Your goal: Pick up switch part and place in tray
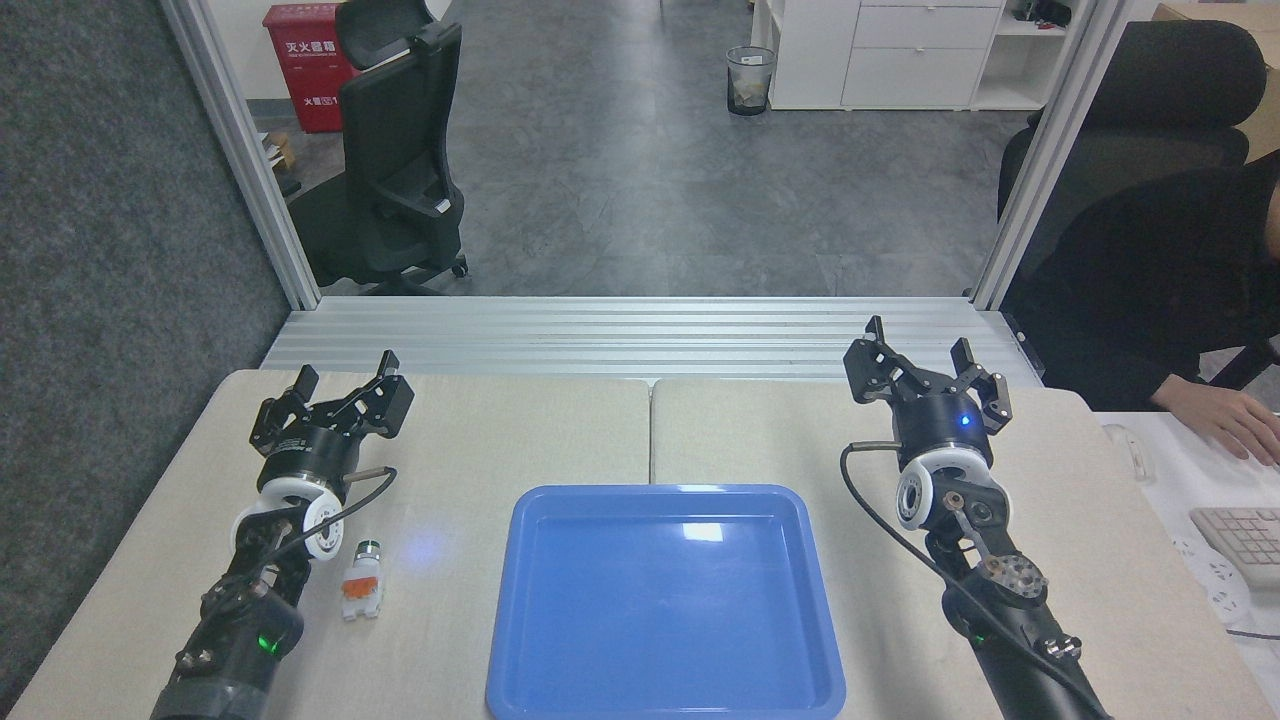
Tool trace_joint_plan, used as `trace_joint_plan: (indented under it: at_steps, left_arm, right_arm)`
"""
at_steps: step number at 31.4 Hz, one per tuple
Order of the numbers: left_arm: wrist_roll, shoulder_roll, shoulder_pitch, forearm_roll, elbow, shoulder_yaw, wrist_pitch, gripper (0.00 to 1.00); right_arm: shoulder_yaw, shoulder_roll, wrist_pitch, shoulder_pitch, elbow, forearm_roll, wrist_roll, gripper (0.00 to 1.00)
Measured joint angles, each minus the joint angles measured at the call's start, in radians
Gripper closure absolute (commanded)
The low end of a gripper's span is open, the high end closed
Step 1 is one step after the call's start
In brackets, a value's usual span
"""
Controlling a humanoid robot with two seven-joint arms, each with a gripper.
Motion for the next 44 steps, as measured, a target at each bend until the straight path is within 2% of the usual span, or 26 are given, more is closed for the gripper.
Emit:
trace_joint_plan:
  at_steps: [29, 44]
  left_arm:
    - [-0.015, 0.016, 0.009, 0.022, 0.016, -0.01, 0.004, 0.0]
    - [0.023, 0.044, 0.04, 0.002, 0.003, -0.01, 0.011, 0.01]
  right_arm:
    - [0.002, -0.001, 0.0, -0.001, 0.001, 0.0, 0.0, 0.0]
    - [0.001, -0.001, 0.0, -0.001, 0.001, 0.0, 0.0, 0.0]
